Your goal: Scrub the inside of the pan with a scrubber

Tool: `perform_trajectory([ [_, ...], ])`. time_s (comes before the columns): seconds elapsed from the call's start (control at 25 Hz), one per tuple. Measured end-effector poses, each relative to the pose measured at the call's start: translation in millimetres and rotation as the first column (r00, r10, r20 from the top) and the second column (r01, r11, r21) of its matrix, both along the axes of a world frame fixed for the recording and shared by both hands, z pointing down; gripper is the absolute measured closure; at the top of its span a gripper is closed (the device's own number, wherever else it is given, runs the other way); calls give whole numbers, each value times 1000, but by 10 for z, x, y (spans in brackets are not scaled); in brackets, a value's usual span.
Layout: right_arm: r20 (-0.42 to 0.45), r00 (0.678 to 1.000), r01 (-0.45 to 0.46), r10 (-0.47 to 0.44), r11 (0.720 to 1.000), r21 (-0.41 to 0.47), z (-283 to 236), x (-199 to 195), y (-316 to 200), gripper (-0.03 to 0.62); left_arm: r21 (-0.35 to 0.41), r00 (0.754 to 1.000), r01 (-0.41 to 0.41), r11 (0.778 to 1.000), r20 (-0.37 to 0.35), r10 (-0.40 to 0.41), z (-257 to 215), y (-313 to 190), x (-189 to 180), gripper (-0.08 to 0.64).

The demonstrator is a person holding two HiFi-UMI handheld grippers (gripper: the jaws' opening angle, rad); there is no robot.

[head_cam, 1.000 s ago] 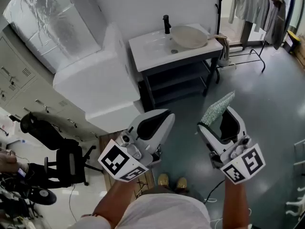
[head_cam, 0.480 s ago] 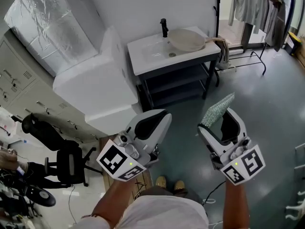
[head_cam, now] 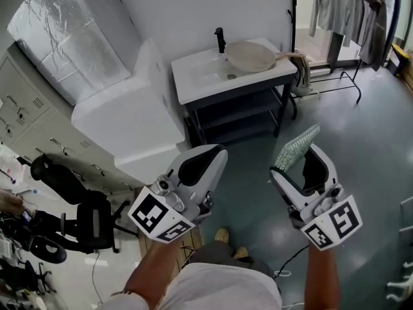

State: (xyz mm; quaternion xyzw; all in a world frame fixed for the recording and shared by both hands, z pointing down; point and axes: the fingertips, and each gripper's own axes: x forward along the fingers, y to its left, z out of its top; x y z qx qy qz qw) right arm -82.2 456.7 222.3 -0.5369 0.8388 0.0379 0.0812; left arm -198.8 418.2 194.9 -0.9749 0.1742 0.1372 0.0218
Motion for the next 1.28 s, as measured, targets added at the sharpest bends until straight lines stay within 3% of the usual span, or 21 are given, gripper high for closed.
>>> perform_trajectory([
  [0.48,-37,999,-1,0,1000,-17,7,200,-509,239,14,1000,13,1000,-22,-12,-20,-554,168,545],
  [0.96,-46,998,-34,33,999,-23,-40,462,-1627,239,13,1000,-12,1000,-22,12,-31,-1763,426,545],
  [1.28,-76,995,-60,58,998,-24,-112,503,-2341,239,27,999,-13,1000,-49,15,-100,-2541,390,545],
])
